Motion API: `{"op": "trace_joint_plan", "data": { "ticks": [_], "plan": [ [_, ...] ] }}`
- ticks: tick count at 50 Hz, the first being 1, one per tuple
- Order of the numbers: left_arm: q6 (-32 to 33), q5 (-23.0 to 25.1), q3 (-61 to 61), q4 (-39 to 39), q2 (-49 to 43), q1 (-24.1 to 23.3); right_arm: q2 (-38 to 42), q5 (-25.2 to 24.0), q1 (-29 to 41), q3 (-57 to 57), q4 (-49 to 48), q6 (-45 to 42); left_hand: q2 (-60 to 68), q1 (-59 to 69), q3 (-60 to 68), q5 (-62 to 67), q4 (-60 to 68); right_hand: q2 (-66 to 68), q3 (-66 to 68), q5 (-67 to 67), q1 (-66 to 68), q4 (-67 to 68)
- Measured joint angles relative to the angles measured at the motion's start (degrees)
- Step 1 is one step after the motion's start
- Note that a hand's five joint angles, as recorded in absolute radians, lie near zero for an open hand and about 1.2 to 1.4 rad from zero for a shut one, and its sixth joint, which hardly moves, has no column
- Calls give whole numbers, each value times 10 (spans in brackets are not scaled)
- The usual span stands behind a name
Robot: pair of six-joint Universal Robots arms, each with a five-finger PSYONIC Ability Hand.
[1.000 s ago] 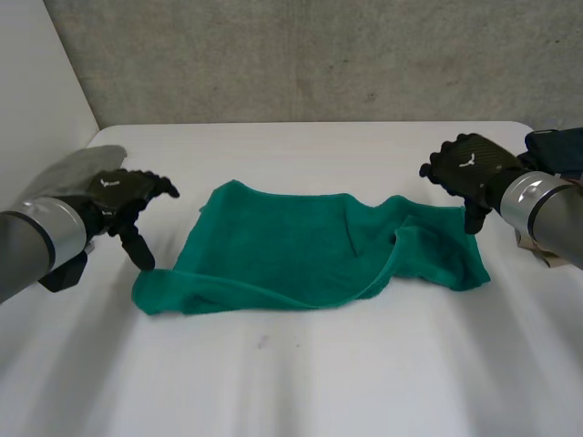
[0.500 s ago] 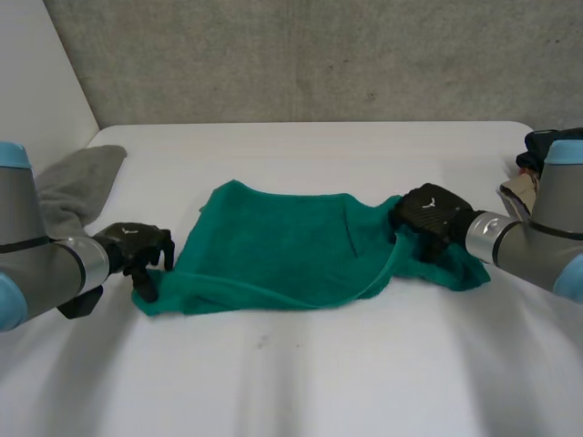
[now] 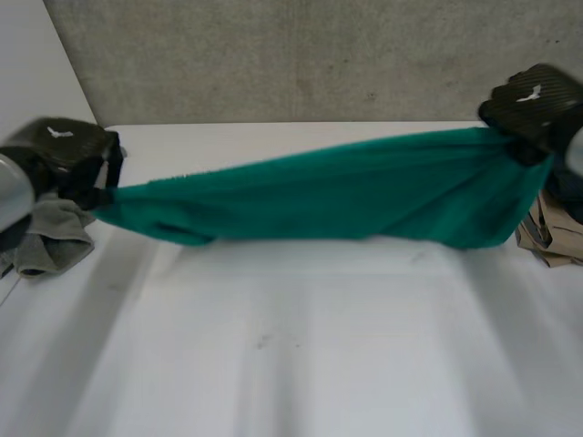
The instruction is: Fold the laundry.
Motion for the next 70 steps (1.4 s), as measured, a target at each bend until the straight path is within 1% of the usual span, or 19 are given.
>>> {"op": "trace_joint_plan", "data": {
  "ticks": [7, 10, 14, 20, 24, 29, 31, 32, 34, 36, 37, 39, 41, 42, 49, 53, 61, 66, 70],
  "plan": [
    [51, 3, -26, -107, 73, -12, -64, 33, -21, 30, 153, -108, 1, 0, 0, 0, 0, 0, 0, 0, 0, 0],
    [77, 2, -45, -119, 68, -19, -62, 41, -17, 49, 182, -135, 2, 0, 2, 0, 0, 0, 0, 6, 0, 0],
    [98, -6, -65, -92, 27, -31, -32, 55, 3, 74, 170, -144, 2, 0, 2, 0, 0, 0, 0, 8, 0, 0],
    [104, -37, -34, 8, -72, -56, 44, 93, 42, 68, 72, -106, 2, 0, 2, 0, 0, 0, 0, 8, 0, 0],
    [99, -71, 46, 92, -129, -69, 96, 127, 68, 13, -18, -65, 3, 0, 3, 0, 0, 0, 0, 8, 0, 0],
    [74, -104, 173, 228, -163, -67, 126, 171, 90, -88, -173, 15, 3, 0, 3, 0, 0, 0, 0, 8, 0, 0],
    [49, -112, 219, 311, -167, -60, 123, 184, 93, -120, -274, 64, 3, 0, 3, 0, 0, 0, 0, 8, 0, 0],
    [41, -112, 228, 335, -166, -58, 122, 185, 93, -123, -291, 72, 3, 0, 3, 0, 0, 0, 0, 8, 0, 0],
    [15, -113, 247, 406, -163, -50, 111, 182, 92, -127, -402, 122, 3, 0, 3, 0, 1, 0, 0, 11, 0, 1],
    [2, -111, 252, 439, -160, -46, 106, 178, 92, -124, -443, 141, 3, 0, 3, 0, 1, 0, 0, 14, 0, 1],
    [-13, -108, 254, 472, -156, -42, 99, 167, 90, -115, -501, 170, 3, 0, 3, 0, 1, 0, 1, 18, 0, 1],
    [-29, -101, 248, 503, -150, -37, 94, 149, 90, -100, -550, 200, 3, 0, 3, 0, 1, 0, 2, 22, 0, 1],
    [-32, -99, 246, 505, -149, -36, 93, 146, 89, -97, -554, 204, 3, 0, 3, 0, 1, 0, 2, 23, 0, 1],
    [-42, -86, 227, 510, -143, -32, 94, 125, 89, -80, -561, 223, 3, 0, 3, 9, 2, 0, 2, 24, 0, 1],
    [-46, -58, 130, 479, -136, -21, 119, 93, 91, -45, -491, 233, 4, 0, 3, 9, 2, 0, 2, 24, 0, 1],
    [-29, -45, 18, 468, -149, -18, 163, 81, 94, -15, -417, 222, 4, 0, 3, 9, 2, 4, 2, 24, 0, 1],
    [62, 5, -148, 458, -182, -24, 219, 78, 94, 33, -298, 145, 4, 0, 3, 9, 2, 4, 2, 24, 0, 1],
    [125, 17, -204, 370, -153, -12, 196, 86, 90, 65, -190, 79, 4, 0, 3, 9, 2, 4, 2, 24, 0, 1],
    [187, 14, -240, 204, -83, 12, 140, 122, 76, 115, -44, -9, 4, 0, 3, 9, 2, 4, 2, 24, 0, 1]
  ]
}}
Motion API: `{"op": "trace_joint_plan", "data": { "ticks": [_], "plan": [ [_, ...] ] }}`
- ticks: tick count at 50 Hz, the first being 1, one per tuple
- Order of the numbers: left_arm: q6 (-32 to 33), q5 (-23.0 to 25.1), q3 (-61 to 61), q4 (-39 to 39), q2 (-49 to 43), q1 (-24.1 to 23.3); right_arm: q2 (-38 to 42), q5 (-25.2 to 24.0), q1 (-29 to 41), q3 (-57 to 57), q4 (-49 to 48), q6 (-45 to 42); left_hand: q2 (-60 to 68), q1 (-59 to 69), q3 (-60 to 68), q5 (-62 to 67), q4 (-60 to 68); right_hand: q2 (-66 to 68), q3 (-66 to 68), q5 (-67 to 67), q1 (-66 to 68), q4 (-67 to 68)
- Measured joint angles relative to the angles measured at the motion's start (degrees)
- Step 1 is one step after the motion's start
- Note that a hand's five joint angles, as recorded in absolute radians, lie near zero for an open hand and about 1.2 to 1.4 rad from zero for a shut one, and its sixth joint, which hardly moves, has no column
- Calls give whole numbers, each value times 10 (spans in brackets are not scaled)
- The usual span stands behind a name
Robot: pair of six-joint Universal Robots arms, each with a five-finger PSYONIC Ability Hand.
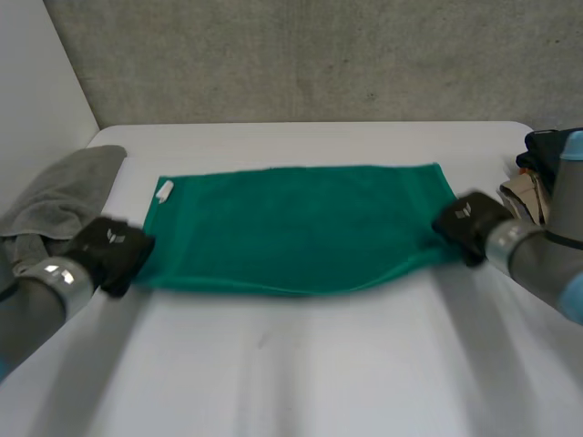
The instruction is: Fold the laundry.
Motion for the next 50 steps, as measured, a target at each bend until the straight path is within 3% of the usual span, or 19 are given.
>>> {"op": "trace_joint_plan", "data": {
  "ticks": [5, 9, 15, 21, 26, 34, 35, 36, 39, 42, 50],
  "plan": [
    [69, 4, -27, -194, 76, 29, -64, 43, -18, 62, 123, -92, 0, 0, 0, 0, 0, 0, 0, 0, 0, 0],
    [111, 30, -28, -264, 108, 39, -91, 47, -19, 98, 128, -123, 0, 0, 0, 0, 0, 0, 0, 0, 0, 0],
    [77, 31, 31, -181, 60, -2, -62, 44, -1, 85, 26, -65, 0, 0, 0, 0, 0, 0, 0, 1, 0, 0],
    [-2, -33, 134, -35, -45, -58, -7, 90, 11, 41, -110, 11, 0, 0, 0, 0, 0, 0, 0, 2, 0, 0],
    [-31, -85, 203, 52, -121, -85, 33, 117, 14, 15, -201, 30, 0, 0, 0, 0, 0, 0, 0, 2, 0, 0],
    [-37, -127, 279, 79, -206, -104, 102, 95, 14, -22, -330, 18, 0, 0, 0, 0, 0, -15, -17, -16, -3, -18],
    [-37, -128, 282, 78, -209, -105, 106, 94, 14, -24, -337, 17, 0, 0, 0, 0, 0, -66, -68, -57, -45, -60],
    [-39, -129, 289, 76, -217, -107, 119, 89, 15, -33, -352, 15, -6, -6, -6, -2, -2, -180, -179, -180, -151, -180],
    [-44, -131, 300, 74, -228, -115, 144, 81, 17, -51, -369, 11, -320, -369, -315, -317, -321, -468, -452, -462, -430, -455],
    [-50, -134, 305, 76, -228, -122, 156, 79, 19, -69, -365, 12, -530, -545, -525, -514, -536, -553, -557, -556, -507, -559],
    [-80, -162, 298, 83, -185, -126, 97, 70, 0, -81, -296, 82, -570, -550, -563, -542, -574, -557, -564, -557, -508, -568]
  ]
}}
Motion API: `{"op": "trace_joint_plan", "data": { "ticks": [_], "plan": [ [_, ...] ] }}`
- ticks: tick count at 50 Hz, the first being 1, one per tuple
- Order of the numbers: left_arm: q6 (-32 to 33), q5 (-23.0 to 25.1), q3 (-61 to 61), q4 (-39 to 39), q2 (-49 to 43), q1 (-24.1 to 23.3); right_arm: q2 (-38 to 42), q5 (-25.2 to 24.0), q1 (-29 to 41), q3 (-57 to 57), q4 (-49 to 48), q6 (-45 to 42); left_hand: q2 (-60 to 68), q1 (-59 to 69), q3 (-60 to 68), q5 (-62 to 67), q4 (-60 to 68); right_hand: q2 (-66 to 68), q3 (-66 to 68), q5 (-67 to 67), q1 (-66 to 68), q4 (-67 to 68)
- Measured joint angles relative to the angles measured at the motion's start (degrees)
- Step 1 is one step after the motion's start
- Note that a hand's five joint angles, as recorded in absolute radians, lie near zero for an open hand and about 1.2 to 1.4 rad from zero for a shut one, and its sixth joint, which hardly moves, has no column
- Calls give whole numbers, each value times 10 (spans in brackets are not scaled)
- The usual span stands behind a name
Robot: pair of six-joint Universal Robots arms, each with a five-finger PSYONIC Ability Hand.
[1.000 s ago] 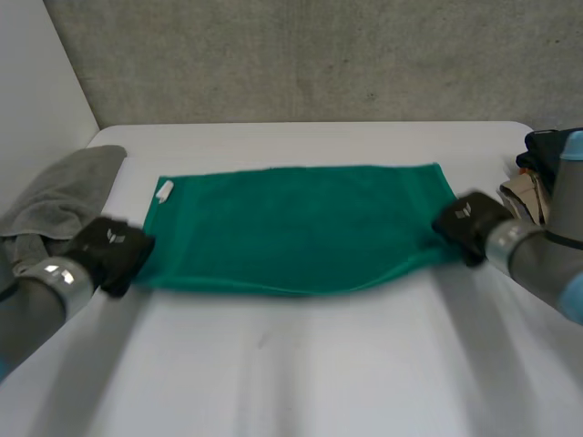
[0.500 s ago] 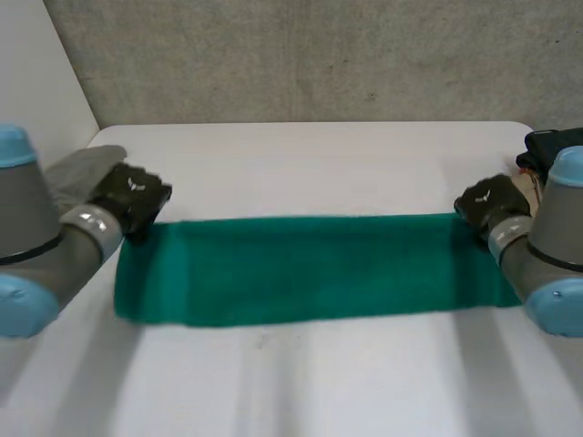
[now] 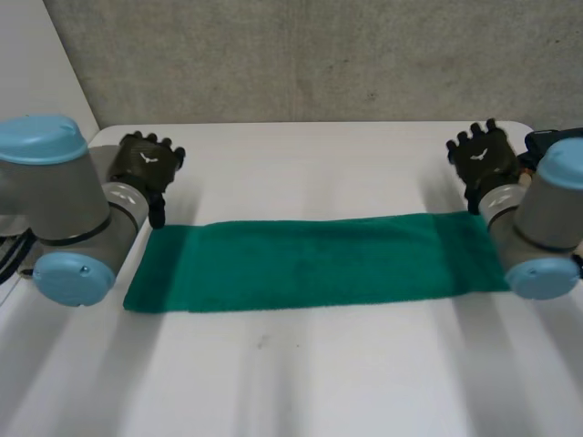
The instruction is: Fold the laundry.
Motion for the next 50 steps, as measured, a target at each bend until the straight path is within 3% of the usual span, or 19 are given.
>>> {"op": "trace_joint_plan", "data": {
  "ticks": [6, 13, 22, 28, 30, 31, 34, 42, 50],
  "plan": [
    [-15, -8, -45, -6, 52, 6, -89, -46, -42, 36, 116, 64, 0, 0, 0, 0, 0, 0, 0, 0, 0, 0],
    [-20, 24, -137, -9, 116, 8, -156, -125, -106, 113, 240, 74, 0, 0, 0, 0, 0, 87, 91, 85, 80, 91],
    [-23, 65, -209, 16, 150, 6, -141, -189, -152, 208, 170, 48, 0, 0, 0, 0, 0, 136, 138, 139, 131, 143],
    [-31, 62, -213, 23, 147, 3, -99, -188, -151, 225, 91, 41, 0, 0, 0, 0, 0, 162, 162, 159, 157, 166],
    [-36, 60, -213, 23, 146, 2, -82, -182, -149, 222, 72, 39, 0, 0, 0, 0, 0, 258, 258, 251, 250, 260],
    [-39, 59, -213, 23, 146, 1, -74, -176, -150, 219, 66, 39, 0, 0, 0, 0, 0, 400, 384, 373, 388, 385],
    [-46, 58, -214, 22, 148, -1, -66, -158, -155, 214, 58, 43, 0, 0, 0, 0, 0, 548, 544, 522, 511, 546],
    [-59, 56, -225, 19, 167, 1, -113, -136, -204, 228, 67, 54, 0, 0, 0, 0, 0, 555, 561, 525, 511, 567],
    [-62, 61, -242, 18, 194, 11, -169, -129, -267, 221, 93, 1, 0, 0, 0, 0, 0, 555, 561, 529, 511, 567]
  ]
}}
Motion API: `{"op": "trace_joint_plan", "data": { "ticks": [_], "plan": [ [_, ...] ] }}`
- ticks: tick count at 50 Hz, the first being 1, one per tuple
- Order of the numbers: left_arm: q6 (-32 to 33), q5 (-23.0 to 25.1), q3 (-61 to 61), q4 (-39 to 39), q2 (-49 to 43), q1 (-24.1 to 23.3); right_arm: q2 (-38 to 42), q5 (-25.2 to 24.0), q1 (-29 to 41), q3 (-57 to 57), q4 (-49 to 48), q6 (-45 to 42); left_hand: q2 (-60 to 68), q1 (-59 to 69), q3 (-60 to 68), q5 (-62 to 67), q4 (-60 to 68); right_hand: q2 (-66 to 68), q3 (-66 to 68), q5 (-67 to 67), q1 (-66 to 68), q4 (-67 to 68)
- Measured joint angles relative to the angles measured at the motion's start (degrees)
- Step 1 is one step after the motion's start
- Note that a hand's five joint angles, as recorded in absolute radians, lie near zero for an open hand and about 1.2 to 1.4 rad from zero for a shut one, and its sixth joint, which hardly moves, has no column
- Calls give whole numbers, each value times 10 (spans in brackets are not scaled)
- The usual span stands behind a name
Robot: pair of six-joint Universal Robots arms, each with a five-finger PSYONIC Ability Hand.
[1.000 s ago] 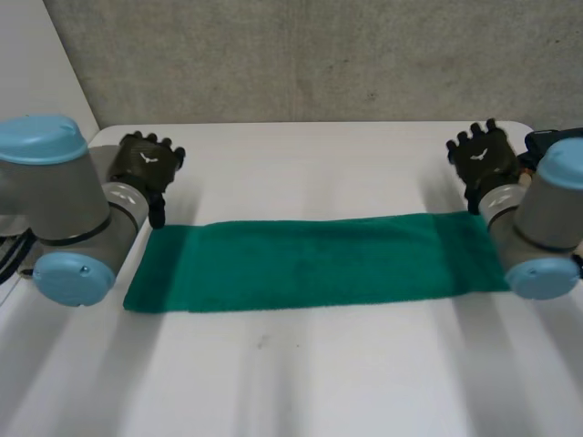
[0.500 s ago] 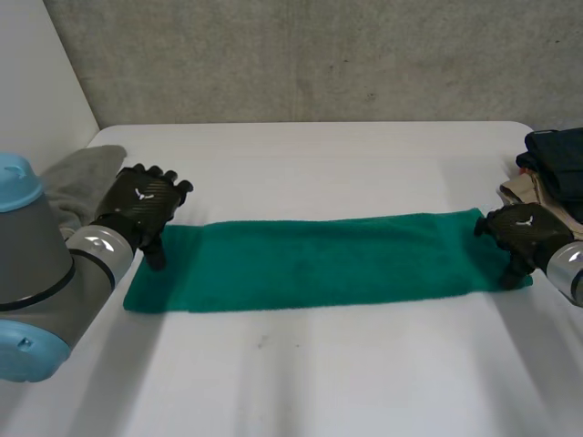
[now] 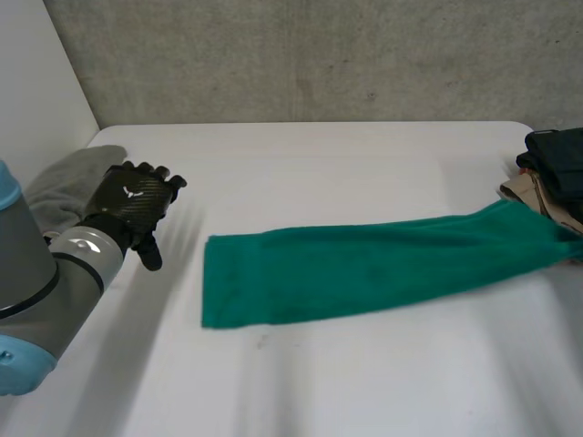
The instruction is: Fold the laundry.
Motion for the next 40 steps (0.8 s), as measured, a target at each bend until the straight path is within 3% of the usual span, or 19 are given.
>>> {"op": "trace_joint_plan", "data": {
  "ticks": [5, 10, 15, 18, 23, 28, 32, 34, 40],
  "plan": [
    [-3, 5, -9, -2, 14, 9, -20, 13, 36, -17, -4, -31, 0, 0, 0, 0, 0, 0, 1, 2, 0, 1],
    [-13, 9, -13, -5, 26, 18, -38, 1, 150, -19, -54, -37, 0, 0, 0, 0, 0, 0, 2, 7, 0, 1],
    [-34, 11, -18, -11, 42, 28, -41, -64, 310, -6, -137, -39, 0, 0, 0, 0, 0, 0, 2, 7, 0, 1],
    [-47, 11, -23, -16, 53, 31, -10, -110, 407, -4, -181, -44, 0, 0, 0, 0, 0, 0, 2, 7, 0, 1],
    [-58, 11, -33, -20, 64, 32, 67, -137, 514, -23, -197, -68, 0, 0, 0, 0, 0, 0, 2, 7, 0, 1],
    [-60, 13, -40, -21, 67, 29, 129, -110, 569, -59, -171, -104, 0, 0, 0, 0, 0, -47, -37, -30, -42, -38],
    [-59, 14, -40, -20, 66, 24, 146, -58, 579, -84, -135, -102, 0, 0, 0, 0, 0, -432, -420, -421, -412, -422],
    [-59, 14, -38, -20, 66, 20, 140, -36, 574, -88, -124, -76, 0, 0, 0, 0, 0, -534, -533, -512, -501, -537],
    [-59, 11, -27, -19, 64, -5, 65, -6, 522, -60, -105, 84, 0, 0, 0, 0, 0, -555, -561, -529, -512, -568]
  ]
}}
